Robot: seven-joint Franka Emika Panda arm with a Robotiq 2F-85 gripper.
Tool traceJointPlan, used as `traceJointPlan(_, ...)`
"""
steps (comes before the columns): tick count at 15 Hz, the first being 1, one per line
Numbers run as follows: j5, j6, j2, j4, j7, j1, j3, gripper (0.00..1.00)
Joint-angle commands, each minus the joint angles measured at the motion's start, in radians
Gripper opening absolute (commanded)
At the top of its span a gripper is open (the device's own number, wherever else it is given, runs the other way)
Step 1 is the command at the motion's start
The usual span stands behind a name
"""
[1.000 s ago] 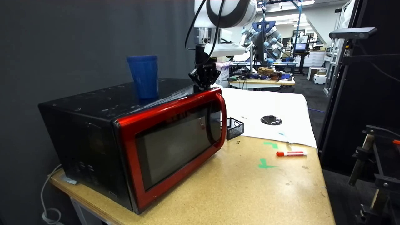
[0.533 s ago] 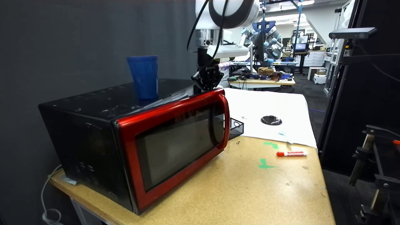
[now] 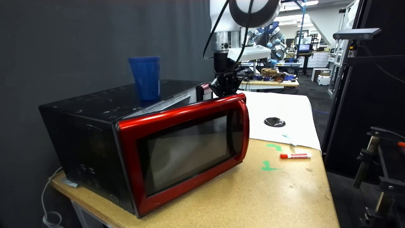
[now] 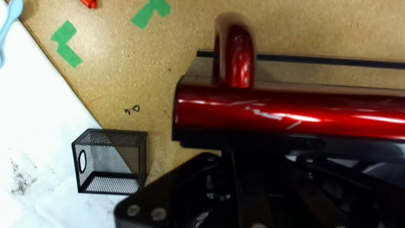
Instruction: Open the microwave door
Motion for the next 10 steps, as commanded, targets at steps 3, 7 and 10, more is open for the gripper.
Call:
traceJointPlan(3, -0.006, 0.073, -0.056, -0.165, -0.028, 0.029, 0.032, 0.0)
traceJointPlan(7, 0.003, 0.11, -0.079, -0.238, -0.047, 0.036, 0.049, 0.0)
traceJointPlan(10, 0.011, 0.126, -0.103, -0.279, -0.074, 0.028, 0.057, 0.0)
